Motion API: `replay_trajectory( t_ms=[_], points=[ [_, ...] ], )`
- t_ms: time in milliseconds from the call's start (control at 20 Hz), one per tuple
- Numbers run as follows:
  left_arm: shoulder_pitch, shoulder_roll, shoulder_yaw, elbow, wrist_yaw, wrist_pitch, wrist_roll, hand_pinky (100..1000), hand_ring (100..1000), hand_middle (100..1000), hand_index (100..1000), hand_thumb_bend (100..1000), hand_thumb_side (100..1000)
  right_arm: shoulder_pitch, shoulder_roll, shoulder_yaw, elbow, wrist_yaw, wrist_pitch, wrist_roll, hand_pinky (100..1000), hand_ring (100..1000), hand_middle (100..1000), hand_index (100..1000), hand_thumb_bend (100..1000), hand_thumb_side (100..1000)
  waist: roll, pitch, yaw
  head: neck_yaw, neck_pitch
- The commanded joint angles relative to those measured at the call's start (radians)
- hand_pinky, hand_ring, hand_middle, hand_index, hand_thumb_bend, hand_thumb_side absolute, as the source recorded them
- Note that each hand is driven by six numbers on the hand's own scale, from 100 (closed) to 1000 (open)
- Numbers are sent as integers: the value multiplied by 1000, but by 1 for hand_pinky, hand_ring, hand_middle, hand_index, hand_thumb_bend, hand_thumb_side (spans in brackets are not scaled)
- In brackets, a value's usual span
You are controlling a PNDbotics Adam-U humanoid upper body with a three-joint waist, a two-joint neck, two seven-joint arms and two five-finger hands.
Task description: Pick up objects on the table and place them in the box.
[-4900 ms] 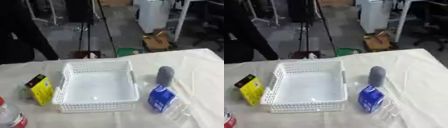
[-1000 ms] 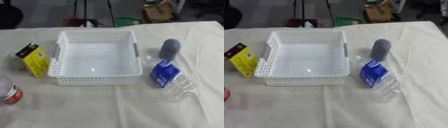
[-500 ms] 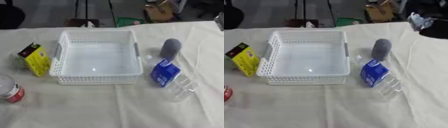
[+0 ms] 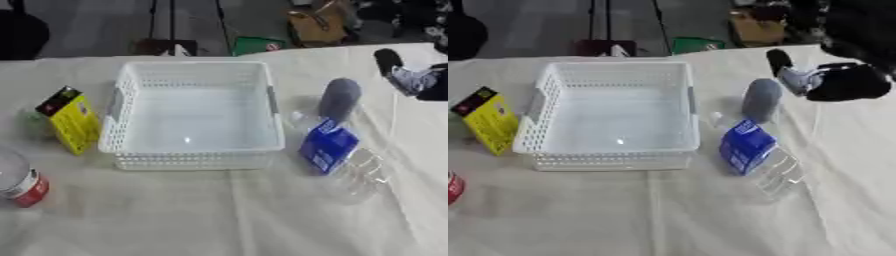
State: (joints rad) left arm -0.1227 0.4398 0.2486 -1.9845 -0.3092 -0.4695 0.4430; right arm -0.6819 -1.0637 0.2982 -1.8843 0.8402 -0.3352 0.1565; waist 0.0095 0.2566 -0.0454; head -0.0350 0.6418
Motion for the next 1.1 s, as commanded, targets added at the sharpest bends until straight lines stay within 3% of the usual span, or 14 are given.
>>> replay_trajectory(
  t_ms=[50,200,250,300,450,550,650,950,1000,1050,1100],
  points=[
    [-7,14,1,-15,6,-1,-7,952,1000,1000,1000,100,770,-24,-20,-2,11,-16,-47,27,858,916,911,985,150,1000,-2,-18,0,-2,6],
    [-6,13,-1,-15,7,0,-12,952,1000,1000,1000,100,769,-23,-18,8,18,-31,-60,45,861,915,900,987,221,1000,0,-15,-1,-4,4],
    [-6,12,-1,-15,8,0,-13,952,1000,1000,1000,100,765,-21,-18,10,19,-35,-52,47,859,905,885,990,356,1000,0,-14,-1,-4,3],
    [-6,12,-1,-15,8,0,-14,952,1000,1000,1000,100,769,-16,-20,9,21,-35,-42,45,858,903,882,988,294,1000,0,-14,-2,-4,2],
    [-7,9,0,-15,9,0,-14,952,1000,1000,1000,100,767,4,-23,14,20,-35,-1,42,857,900,868,981,313,1000,1,-12,-2,-6,-2],
    [-8,6,-1,-15,10,1,-15,952,1000,1000,1000,100,767,16,-22,17,14,-33,29,47,862,908,874,989,372,1000,2,-11,-2,-8,-4],
    [-8,4,-1,-15,12,1,-16,952,1000,1000,1000,100,766,25,-21,19,9,-31,58,52,866,911,881,994,355,1000,2,-11,-2,-9,-6],
    [-9,-6,0,-15,16,3,-15,953,1000,1000,1000,100,764,48,-4,21,8,-45,151,48,870,903,867,981,436,1000,-2,-10,-2,-13,-10],
    [-10,-7,0,-15,17,2,-15,953,1000,1000,1000,100,764,56,5,23,12,-53,166,55,875,902,860,976,464,1000,-4,-11,-2,-14,-10],
    [-10,-8,0,-15,18,2,-15,953,1000,1000,1000,100,760,62,10,26,11,-62,181,64,875,891,849,970,557,1000,-5,-11,-3,-15,-10],
    [-11,-9,0,-15,18,2,-15,953,1000,1000,1000,100,763,73,22,25,14,-72,196,75,875,891,848,970,495,1000,-7,-11,-4,-16,-10]
  ],
)
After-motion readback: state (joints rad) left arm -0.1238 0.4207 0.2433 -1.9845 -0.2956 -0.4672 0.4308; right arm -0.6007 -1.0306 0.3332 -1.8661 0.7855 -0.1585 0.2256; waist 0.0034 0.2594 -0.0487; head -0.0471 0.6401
